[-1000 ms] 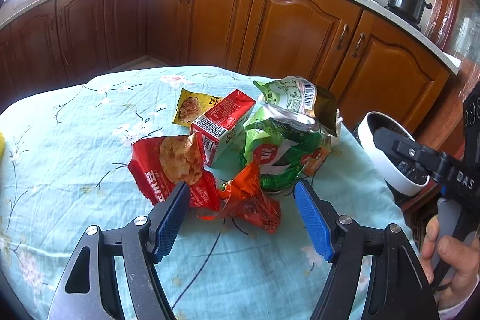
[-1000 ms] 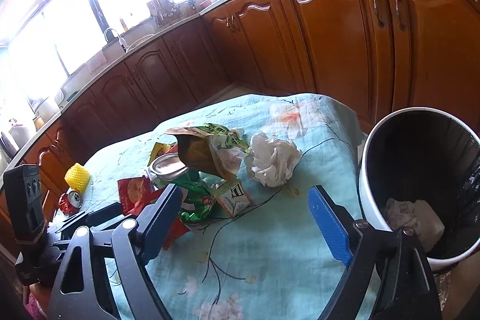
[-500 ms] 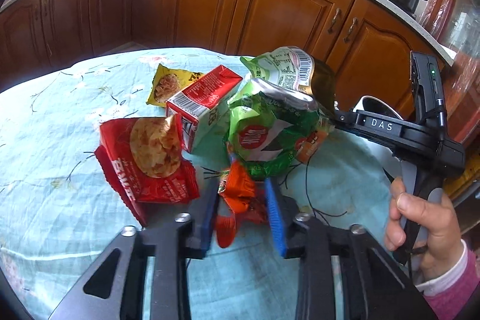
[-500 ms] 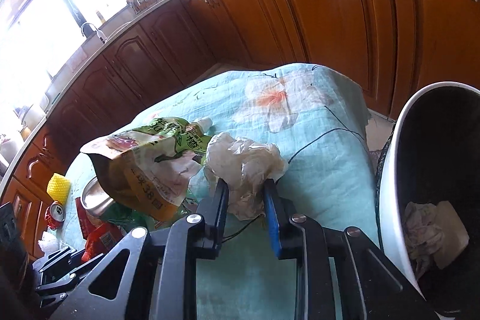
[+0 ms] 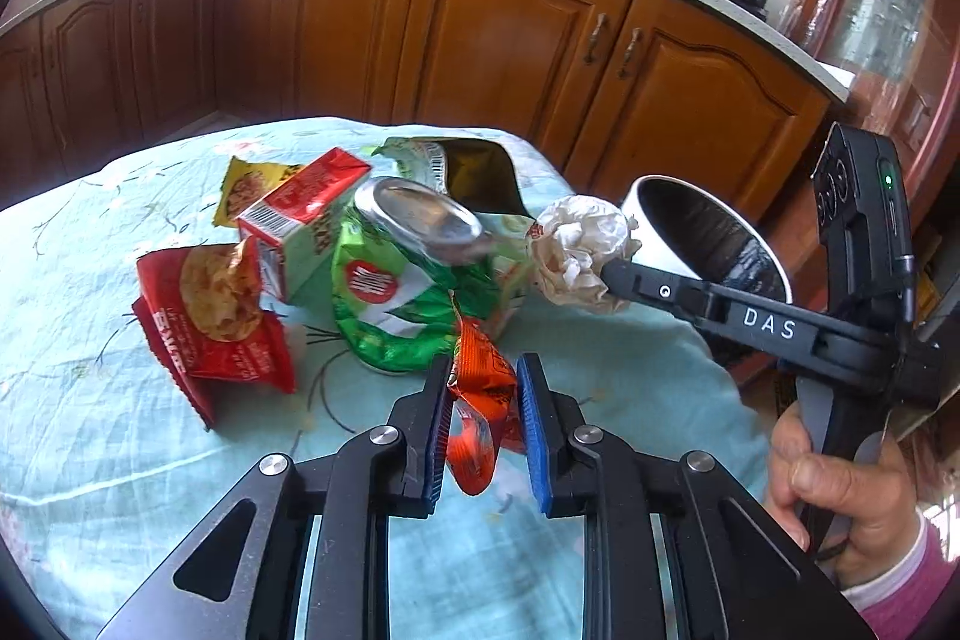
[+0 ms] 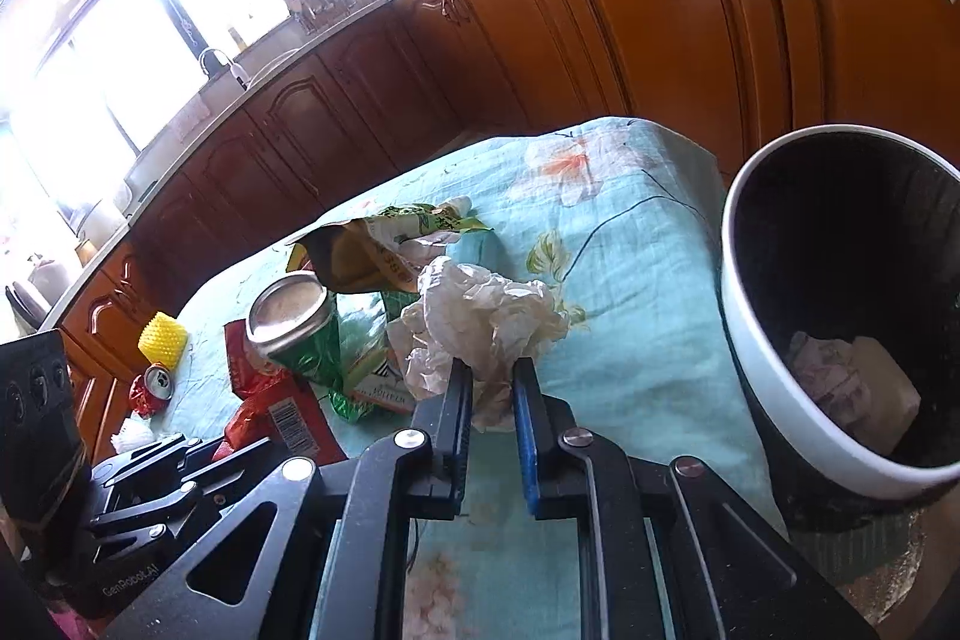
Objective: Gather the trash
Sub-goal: 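Grasp the orange wrapper with the left gripper while the right gripper grasps the white tissue, then carry the orange wrapper and tissue over the bin and release both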
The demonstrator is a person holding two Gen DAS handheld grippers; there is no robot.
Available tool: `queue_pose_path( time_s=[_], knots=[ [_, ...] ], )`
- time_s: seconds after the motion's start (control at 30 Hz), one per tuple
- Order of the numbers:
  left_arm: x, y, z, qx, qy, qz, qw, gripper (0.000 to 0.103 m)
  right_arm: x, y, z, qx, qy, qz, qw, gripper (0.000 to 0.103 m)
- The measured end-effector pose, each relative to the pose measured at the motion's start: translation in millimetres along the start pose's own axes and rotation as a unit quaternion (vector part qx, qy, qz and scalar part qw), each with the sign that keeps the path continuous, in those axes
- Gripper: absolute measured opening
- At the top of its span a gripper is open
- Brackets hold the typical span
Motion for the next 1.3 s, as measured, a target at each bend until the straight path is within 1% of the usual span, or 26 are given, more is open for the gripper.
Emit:
queue_pose_path(
  time_s=[0.23,0.5,0.93,1.2,1.3],
  knots=[
    [32,8,0,0.007,-0.025,0.027,0.9993,0.020,13,35,13,0.019,-0.015,0.006,1.000,0.013],
    [66,5,-2,0.006,-0.052,0.043,0.9977,0.020,47,75,21,0.046,-0.042,0.029,0.998,0.013],
    [111,-23,-29,0.005,-0.085,0.063,0.9944,0.020,110,119,24,0.077,-0.085,0.069,0.991,0.013],
    [131,-49,-48,-0.002,-0.088,0.073,0.9934,0.020,135,128,15,0.085,-0.102,0.087,0.987,0.014],
    [138,-58,-59,-0.001,-0.091,0.071,0.9933,0.020,143,129,11,0.085,-0.102,0.093,0.987,0.014]
  ],
)
Point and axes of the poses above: each gripper's, at about its wrist camera, not at the fingertips, and y roughly against the way its jaws point, x to its right, z to its underside, the point moved 9 cm from there along -y, roughly the way its jaws point, and after that the axes turned 7 degrees about -x, right-handed, at the moved point
